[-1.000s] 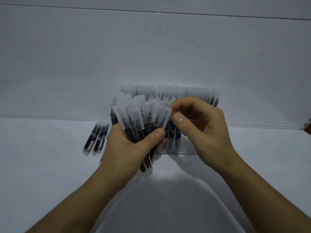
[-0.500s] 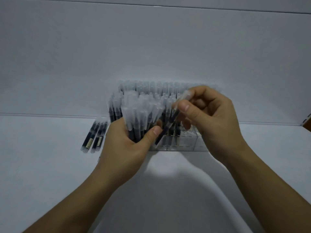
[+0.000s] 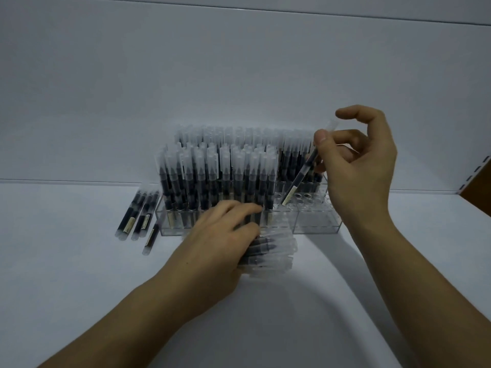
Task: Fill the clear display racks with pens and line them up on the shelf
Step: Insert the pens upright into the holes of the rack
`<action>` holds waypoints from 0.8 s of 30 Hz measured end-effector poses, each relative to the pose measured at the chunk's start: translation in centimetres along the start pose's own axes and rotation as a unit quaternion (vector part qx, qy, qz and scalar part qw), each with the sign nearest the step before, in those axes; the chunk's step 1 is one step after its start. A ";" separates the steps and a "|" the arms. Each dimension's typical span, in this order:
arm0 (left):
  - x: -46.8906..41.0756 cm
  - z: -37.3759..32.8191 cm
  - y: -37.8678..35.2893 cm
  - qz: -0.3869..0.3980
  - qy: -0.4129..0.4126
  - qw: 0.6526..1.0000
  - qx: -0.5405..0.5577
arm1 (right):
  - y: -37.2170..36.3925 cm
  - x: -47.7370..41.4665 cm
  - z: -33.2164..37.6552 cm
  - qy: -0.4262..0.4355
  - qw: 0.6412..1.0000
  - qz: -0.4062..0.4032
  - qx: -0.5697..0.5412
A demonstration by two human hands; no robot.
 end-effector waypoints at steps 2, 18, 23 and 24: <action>-0.1 0.2 0.3 -0.005 0.009 1.000 0.013 | -0.3 0.0 0.2 0.021 0.999 0.012 0.036; 0.3 1.4 1.9 -0.042 0.045 0.996 0.059 | -2.4 -0.2 1.3 0.097 0.988 0.026 0.113; 0.3 1.5 1.7 -0.044 0.048 0.996 0.065 | -2.8 -0.3 1.4 0.113 0.983 0.041 0.142; 0.3 1.5 1.7 -0.043 0.049 0.996 0.065 | -2.9 -0.4 1.3 0.113 0.982 0.045 0.144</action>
Point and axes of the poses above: each hand's wrist, its own x-axis away from the middle knuckle, its own y-axis out of the back of the hand, z = x × y, the point moved 9 cm from there along -x, towards the middle knuckle, and after that the axes turned 13 degrees about z, right-handed, at the moved point
